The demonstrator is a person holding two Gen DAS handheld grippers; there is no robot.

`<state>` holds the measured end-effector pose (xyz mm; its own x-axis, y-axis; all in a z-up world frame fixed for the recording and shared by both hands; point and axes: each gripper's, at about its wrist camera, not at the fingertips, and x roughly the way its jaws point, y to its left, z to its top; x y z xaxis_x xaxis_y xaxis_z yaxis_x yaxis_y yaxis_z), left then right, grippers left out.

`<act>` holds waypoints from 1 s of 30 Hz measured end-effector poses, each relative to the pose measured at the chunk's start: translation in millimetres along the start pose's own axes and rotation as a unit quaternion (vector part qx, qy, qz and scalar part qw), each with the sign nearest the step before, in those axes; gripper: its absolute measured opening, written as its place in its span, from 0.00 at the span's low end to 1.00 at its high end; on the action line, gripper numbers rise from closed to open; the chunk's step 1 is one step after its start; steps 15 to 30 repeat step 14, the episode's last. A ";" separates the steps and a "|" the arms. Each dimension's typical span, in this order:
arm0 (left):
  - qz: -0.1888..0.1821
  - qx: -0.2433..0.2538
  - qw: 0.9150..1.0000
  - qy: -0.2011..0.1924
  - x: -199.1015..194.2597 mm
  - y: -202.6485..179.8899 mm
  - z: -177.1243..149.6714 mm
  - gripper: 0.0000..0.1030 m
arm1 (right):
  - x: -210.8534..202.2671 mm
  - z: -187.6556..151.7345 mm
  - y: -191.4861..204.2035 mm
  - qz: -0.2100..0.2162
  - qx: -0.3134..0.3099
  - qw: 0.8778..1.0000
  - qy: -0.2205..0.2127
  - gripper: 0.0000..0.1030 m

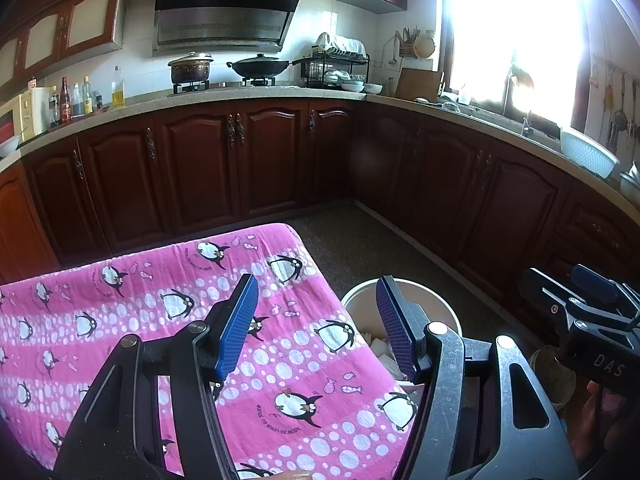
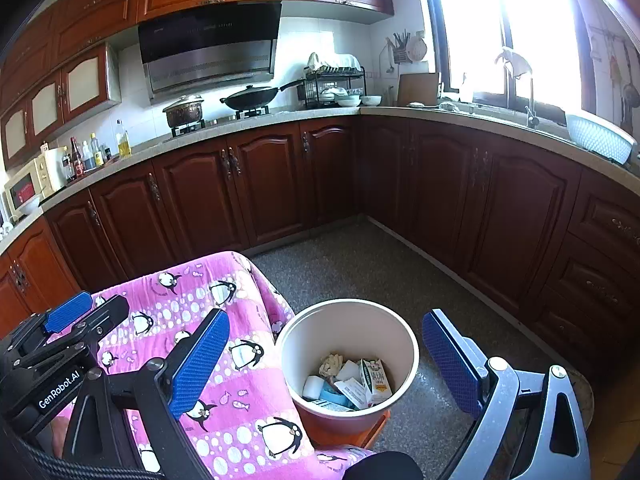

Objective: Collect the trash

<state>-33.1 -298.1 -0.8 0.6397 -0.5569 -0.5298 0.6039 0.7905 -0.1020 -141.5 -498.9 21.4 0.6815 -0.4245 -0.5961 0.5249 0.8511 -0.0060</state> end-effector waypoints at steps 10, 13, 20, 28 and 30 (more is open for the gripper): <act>-0.007 -0.001 1.000 0.006 5.9 3.6 -4.7 0.58 | 4.9 -3.1 2.9 0.001 -0.001 1.000 0.010 0.93; -0.014 -0.005 1.000 0.008 8.2 7.1 -5.9 0.58 | 6.9 -4.8 5.0 0.001 -0.003 1.000 0.013 0.93; -0.013 -0.006 1.000 0.009 9.1 7.8 -6.3 0.58 | 7.8 -4.8 5.6 0.001 -0.004 1.000 0.013 0.93; -0.013 -0.006 1.000 0.009 9.1 7.8 -6.3 0.58 | 7.8 -4.8 5.6 0.001 -0.004 1.000 0.013 0.93; -0.013 -0.006 1.000 0.009 9.1 7.8 -6.3 0.58 | 7.8 -4.8 5.6 0.001 -0.004 1.000 0.013 0.93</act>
